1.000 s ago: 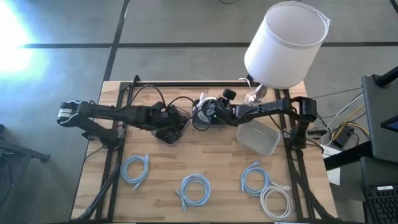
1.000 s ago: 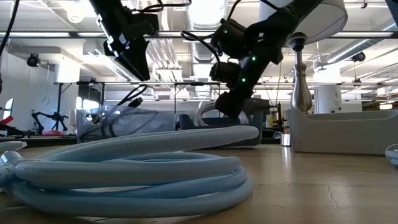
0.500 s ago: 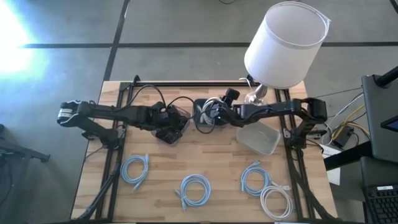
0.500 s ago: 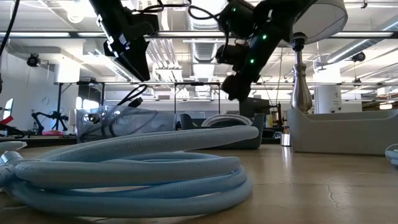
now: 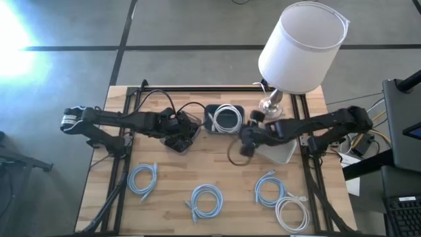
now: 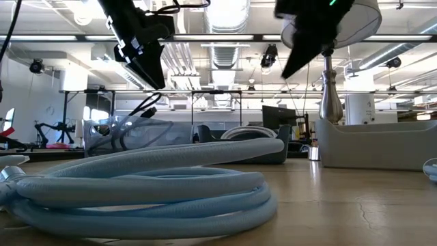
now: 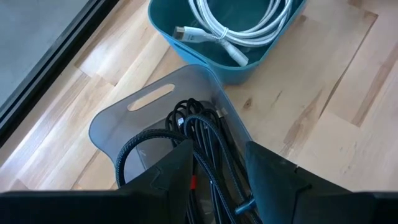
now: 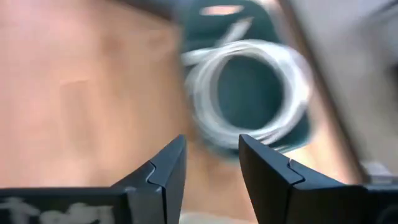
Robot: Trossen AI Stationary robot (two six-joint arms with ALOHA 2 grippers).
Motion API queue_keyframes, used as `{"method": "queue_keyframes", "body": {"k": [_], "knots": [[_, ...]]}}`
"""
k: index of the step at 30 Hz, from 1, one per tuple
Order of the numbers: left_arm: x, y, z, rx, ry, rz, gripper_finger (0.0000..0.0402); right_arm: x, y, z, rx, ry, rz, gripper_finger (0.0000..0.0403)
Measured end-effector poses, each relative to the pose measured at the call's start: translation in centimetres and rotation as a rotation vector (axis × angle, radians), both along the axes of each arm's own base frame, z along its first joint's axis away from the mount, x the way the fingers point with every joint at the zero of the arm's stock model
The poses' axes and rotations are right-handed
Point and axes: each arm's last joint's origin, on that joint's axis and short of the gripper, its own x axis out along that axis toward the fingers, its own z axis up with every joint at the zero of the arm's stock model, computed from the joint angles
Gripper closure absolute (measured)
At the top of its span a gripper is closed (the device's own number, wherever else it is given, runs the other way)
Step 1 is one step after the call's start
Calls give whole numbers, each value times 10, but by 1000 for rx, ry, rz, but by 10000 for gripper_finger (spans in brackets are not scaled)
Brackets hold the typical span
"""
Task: Sort HDMI cables
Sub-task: Put the white HDMI cable into the blue bin
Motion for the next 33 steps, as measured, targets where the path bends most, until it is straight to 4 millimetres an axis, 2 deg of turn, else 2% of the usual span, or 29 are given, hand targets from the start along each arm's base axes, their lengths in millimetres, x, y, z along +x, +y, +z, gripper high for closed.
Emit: {"method": "queue_keyframes", "body": {"k": [5,8,13,19,25,33], "knots": [[0,0,0,0,0,0,250,-25,35,5,311,33,79,265],[0,0,0,3,0,2,250,-34,60,-5,447,114,157,258],[1,1,1,37,-20,23,250,-47,99,-25,537,282,211,244],[6,2,4,46,-75,29,250,-66,135,-49,616,532,130,235],[10,2,8,68,-129,37,250,-79,164,-71,583,629,99,242],[12,3,10,91,-168,54,250,-91,190,-106,523,765,23,255]]}}
